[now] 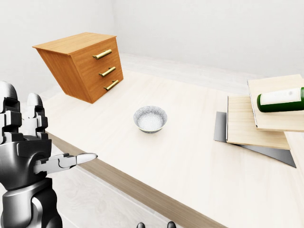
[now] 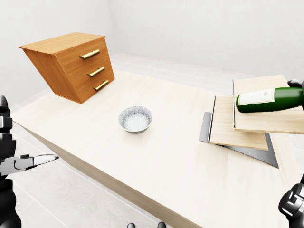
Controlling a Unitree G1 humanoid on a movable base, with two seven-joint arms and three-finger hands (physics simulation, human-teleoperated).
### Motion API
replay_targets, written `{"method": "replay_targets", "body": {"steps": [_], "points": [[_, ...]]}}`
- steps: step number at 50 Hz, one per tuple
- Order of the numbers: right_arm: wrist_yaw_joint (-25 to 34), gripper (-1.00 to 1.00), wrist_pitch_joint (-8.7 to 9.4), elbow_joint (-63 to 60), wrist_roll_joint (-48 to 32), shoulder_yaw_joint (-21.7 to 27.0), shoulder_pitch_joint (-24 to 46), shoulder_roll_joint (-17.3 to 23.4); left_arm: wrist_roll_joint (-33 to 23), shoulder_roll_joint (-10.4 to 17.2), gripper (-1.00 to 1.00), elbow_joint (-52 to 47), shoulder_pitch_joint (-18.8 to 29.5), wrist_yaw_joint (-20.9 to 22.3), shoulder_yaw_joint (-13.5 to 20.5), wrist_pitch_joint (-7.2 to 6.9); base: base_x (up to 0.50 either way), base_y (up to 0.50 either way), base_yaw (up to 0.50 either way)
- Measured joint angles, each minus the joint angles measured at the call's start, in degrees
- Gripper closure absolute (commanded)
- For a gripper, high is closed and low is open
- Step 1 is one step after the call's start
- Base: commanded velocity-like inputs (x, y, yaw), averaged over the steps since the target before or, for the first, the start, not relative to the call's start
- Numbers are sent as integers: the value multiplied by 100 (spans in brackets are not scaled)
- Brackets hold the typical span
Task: Put the wine bottle on the wine rack.
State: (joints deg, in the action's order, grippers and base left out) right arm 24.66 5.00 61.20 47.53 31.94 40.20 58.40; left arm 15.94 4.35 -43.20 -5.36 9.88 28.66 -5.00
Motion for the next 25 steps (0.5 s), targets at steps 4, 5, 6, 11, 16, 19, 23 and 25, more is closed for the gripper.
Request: {"method": "replay_targets", "body": {"steps": [4,5,6,11,16,19,23,25], "points": [[-28,31,0,-1,-7,12,-18,7,1,-1,-100,0,-3,2,0,0,0,0,0],[-38,29,-1,-1,-18,15,-26,12,2,-1,-100,0,-3,2,1,0,0,0,0],[-48,29,-1,-2,-25,23,-37,17,4,-1,-100,-2,-3,2,3,0,0,0,0],[-77,18,0,-11,-7,53,-142,43,10,-2,-100,-11,-8,3,9,0,0,0,0],[-67,6,1,-1,55,94,-379,90,11,-5,-100,-21,-14,2,9,0,0,0,0],[-65,0,0,-7,54,64,-429,116,9,-7,-100,-24,-14,1,6,0,0,0,0],[-80,-15,0,-22,42,7,-455,139,-2,-13,-100,-23,-16,1,-8,0,0,0,0],[-92,-18,0,-34,47,-25,-467,148,-9,-16,-100,-22,-18,2,-18,0,0,0,0]]}}
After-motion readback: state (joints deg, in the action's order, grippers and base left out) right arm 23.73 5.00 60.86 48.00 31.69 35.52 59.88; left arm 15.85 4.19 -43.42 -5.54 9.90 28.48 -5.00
